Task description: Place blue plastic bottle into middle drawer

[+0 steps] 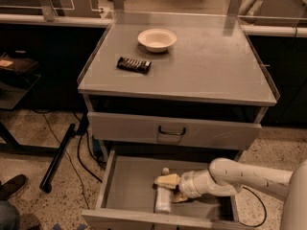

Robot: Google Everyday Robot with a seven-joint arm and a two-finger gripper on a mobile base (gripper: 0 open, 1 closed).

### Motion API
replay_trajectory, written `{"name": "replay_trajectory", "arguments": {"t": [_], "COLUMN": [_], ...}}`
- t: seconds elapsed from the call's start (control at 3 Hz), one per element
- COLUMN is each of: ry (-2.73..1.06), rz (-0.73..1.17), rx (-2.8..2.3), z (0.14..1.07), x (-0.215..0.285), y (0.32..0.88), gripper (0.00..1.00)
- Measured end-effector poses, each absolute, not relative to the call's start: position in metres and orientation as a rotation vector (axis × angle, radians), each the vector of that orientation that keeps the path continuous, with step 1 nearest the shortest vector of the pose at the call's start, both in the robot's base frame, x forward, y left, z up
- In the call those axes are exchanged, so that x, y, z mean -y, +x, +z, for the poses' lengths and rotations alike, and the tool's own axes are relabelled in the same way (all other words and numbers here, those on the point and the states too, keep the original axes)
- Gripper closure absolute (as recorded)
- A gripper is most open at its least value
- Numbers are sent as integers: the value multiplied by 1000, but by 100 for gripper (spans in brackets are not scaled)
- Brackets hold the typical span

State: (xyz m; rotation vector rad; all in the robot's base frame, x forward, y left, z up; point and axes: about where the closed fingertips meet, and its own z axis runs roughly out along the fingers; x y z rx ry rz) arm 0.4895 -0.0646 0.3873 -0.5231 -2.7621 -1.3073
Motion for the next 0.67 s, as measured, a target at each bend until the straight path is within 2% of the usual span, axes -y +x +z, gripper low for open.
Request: {"name": "replay_trajectory", "arguments": {"t": [0.67], "ry": [-523], "rz": [-1307], "rx": [2762], "z": [387], "x": [64], "y": [490], "gripper": [0]}}
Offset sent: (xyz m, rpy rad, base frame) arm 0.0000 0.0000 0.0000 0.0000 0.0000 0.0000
